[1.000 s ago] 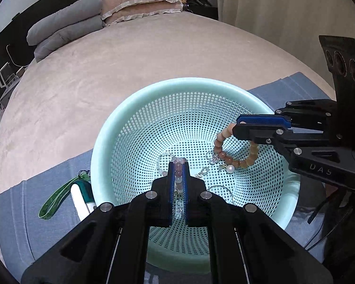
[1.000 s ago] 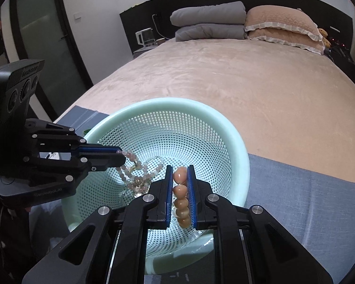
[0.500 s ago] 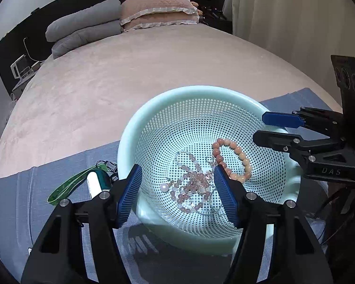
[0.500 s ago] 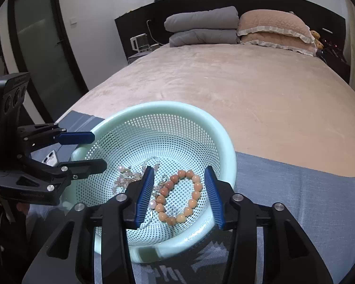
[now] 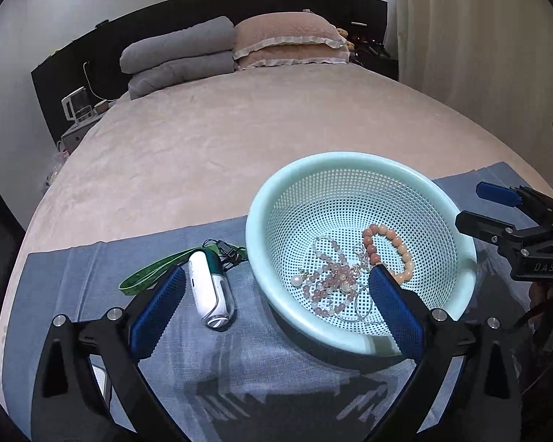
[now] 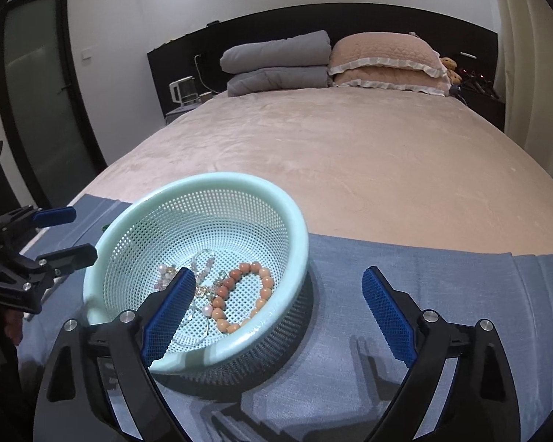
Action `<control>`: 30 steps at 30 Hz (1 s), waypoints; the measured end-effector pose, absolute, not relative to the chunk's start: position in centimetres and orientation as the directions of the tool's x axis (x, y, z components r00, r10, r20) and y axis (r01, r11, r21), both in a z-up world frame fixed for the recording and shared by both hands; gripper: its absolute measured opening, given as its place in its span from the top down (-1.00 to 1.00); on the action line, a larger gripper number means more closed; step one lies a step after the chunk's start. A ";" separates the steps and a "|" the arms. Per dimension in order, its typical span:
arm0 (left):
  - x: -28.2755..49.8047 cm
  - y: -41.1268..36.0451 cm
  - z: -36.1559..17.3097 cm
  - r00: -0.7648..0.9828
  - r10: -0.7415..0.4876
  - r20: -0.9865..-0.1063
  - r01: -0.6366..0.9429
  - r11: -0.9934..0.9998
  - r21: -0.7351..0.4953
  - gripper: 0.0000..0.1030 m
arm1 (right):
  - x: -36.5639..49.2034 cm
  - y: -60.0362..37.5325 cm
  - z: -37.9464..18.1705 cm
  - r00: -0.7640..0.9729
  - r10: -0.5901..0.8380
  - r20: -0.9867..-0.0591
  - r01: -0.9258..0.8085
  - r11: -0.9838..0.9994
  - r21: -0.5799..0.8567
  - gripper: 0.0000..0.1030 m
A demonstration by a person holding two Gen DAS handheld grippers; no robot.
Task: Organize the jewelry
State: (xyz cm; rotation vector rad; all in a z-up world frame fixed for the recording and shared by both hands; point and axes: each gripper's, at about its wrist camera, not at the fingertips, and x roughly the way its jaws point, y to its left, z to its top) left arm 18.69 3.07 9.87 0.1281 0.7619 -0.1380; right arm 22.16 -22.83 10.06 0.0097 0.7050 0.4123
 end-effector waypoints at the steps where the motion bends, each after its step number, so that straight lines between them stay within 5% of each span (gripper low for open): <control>1: 18.4 3.2 10.0 0.716 -0.079 -0.694 0.168 0.984 0.062 -0.89 | 21.9 -22.9 10.0 0.686 0.369 -0.628 -0.362 0.921 0.145 -0.71; 30: 3.9 -0.7 10.5 0.857 -0.062 -0.512 0.116 0.990 0.075 -0.89 | 7.5 -26.9 9.2 0.766 0.264 -0.586 -0.314 0.949 0.018 -0.85</control>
